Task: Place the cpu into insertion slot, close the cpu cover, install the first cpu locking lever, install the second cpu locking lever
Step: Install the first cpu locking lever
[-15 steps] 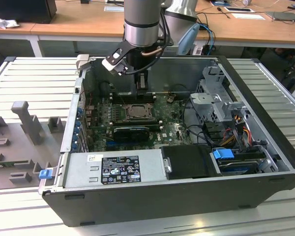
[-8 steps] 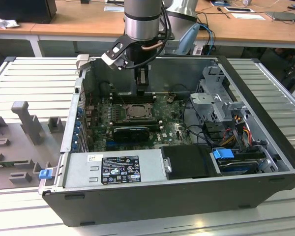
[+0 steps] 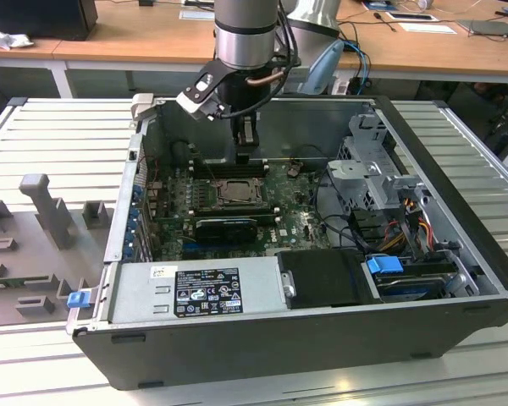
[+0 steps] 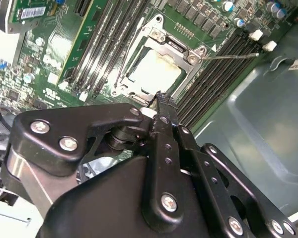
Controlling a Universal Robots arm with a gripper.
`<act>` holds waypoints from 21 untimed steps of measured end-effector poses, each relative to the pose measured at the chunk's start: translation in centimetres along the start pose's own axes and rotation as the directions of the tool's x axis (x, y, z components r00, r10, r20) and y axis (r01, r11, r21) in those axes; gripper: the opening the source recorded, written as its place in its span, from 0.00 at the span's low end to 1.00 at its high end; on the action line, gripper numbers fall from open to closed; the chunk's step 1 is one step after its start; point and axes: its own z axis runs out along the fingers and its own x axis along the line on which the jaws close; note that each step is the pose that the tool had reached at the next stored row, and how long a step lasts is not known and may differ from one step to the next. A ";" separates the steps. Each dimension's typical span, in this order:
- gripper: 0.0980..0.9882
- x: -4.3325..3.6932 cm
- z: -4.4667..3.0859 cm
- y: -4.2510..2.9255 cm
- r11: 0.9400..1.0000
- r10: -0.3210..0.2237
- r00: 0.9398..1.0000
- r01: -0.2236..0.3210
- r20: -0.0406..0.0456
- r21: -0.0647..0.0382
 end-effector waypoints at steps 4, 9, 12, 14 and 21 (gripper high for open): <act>0.01 0.00 0.00 0.00 0.992 -0.126 0.992 0.126 -0.004 0.002; 0.01 0.00 0.00 0.00 0.979 -0.206 0.978 0.206 -0.006 0.004; 0.01 0.00 0.00 0.00 0.966 -0.258 0.966 0.258 -0.008 0.004; 0.01 0.00 0.00 0.00 0.955 -0.295 0.955 0.296 -0.009 0.005; 0.01 0.00 0.01 0.00 0.900 -0.436 0.900 0.436 -0.015 0.006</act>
